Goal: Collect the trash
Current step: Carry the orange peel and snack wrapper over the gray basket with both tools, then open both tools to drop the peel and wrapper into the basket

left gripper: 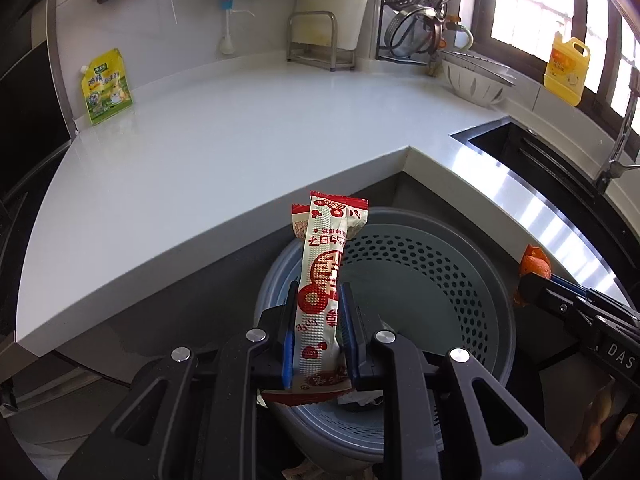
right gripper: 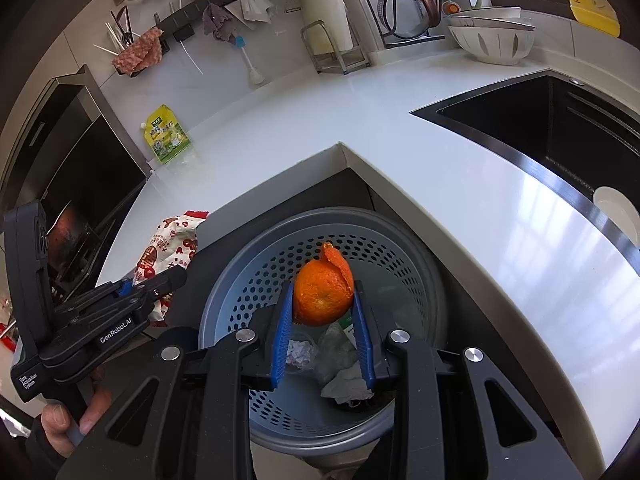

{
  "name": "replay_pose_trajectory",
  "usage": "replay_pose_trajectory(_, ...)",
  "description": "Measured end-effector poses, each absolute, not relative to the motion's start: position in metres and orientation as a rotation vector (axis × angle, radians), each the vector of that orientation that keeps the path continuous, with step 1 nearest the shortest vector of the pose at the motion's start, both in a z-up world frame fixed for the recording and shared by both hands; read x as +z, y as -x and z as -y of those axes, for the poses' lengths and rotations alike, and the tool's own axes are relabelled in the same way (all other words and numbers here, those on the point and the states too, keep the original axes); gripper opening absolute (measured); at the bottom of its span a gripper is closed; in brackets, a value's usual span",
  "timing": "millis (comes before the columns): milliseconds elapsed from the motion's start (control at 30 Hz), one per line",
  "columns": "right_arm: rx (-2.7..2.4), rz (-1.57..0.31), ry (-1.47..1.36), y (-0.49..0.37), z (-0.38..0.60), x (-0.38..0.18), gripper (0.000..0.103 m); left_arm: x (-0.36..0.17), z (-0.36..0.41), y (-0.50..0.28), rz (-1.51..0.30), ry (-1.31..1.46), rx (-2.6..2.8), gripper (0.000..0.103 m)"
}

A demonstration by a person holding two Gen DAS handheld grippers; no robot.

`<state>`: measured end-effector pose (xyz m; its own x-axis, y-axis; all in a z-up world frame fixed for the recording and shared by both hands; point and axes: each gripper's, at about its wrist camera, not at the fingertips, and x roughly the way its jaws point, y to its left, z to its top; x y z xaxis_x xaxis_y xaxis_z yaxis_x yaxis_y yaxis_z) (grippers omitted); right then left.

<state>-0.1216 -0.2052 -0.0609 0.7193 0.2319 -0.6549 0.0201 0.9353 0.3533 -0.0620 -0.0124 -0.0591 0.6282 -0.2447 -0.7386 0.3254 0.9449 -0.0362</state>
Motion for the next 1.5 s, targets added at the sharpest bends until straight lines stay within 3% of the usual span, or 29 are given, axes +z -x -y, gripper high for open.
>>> replay_pose_trajectory(1233,0.140,-0.821,-0.342,0.124,0.185,-0.100,0.029,-0.099,0.023,0.064,-0.945,-0.124,-0.348,0.021)
replay_pose_trajectory(1333,0.134,-0.811,-0.350,0.126,0.187,-0.099,0.031,-0.098,0.022,0.065,-0.941,-0.116,-0.349,0.034)
replay_pose_trajectory(1400,0.131,-0.803,-0.354,0.127,0.189,-0.097,0.043,-0.095,0.021,0.066,-0.927,-0.112,-0.344,0.053)
replay_pose_trajectory(1500,0.132,-0.788,-0.357,0.129,0.189,-0.094,0.049,-0.092,0.020,0.068,-0.914,-0.110,-0.339,0.054)
